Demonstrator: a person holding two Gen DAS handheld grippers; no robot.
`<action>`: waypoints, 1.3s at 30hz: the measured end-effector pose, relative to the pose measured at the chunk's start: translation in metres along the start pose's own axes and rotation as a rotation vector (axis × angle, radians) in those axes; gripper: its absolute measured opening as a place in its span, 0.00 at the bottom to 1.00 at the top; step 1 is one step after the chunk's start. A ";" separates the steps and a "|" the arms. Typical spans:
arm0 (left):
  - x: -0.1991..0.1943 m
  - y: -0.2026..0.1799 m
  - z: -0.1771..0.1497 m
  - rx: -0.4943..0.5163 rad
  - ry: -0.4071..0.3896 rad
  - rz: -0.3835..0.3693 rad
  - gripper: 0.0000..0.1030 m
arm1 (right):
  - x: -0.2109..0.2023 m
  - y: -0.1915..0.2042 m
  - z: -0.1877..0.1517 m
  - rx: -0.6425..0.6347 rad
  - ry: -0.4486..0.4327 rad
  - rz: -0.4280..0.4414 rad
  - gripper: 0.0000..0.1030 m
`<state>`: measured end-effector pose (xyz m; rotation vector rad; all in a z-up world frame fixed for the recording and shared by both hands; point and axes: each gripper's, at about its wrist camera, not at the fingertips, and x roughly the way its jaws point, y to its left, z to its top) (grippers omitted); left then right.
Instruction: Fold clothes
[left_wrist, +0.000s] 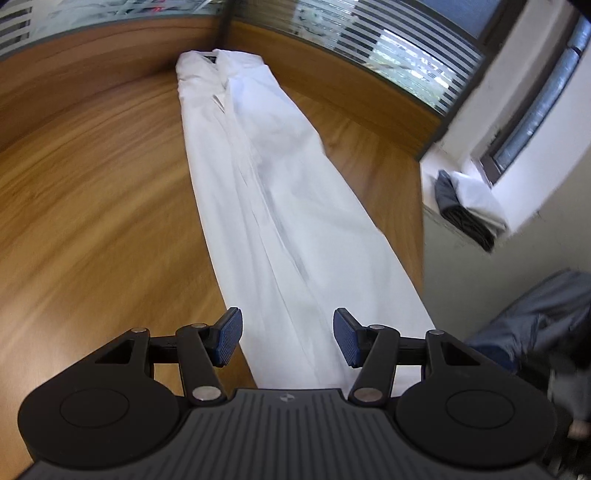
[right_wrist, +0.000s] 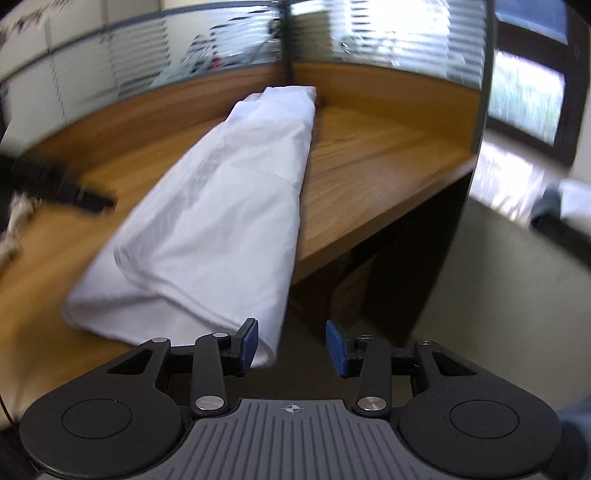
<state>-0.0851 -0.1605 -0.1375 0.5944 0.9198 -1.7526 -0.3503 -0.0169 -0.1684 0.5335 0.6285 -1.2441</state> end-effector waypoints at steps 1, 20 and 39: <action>0.005 0.002 0.010 0.003 0.002 0.003 0.59 | 0.000 0.003 -0.002 -0.033 0.001 -0.012 0.38; 0.165 -0.035 0.181 0.140 0.139 -0.080 0.59 | 0.016 0.015 0.008 -0.145 -0.026 0.022 0.04; 0.218 -0.047 0.189 0.165 0.221 -0.038 0.58 | -0.008 0.032 -0.002 -0.149 -0.038 -0.002 0.03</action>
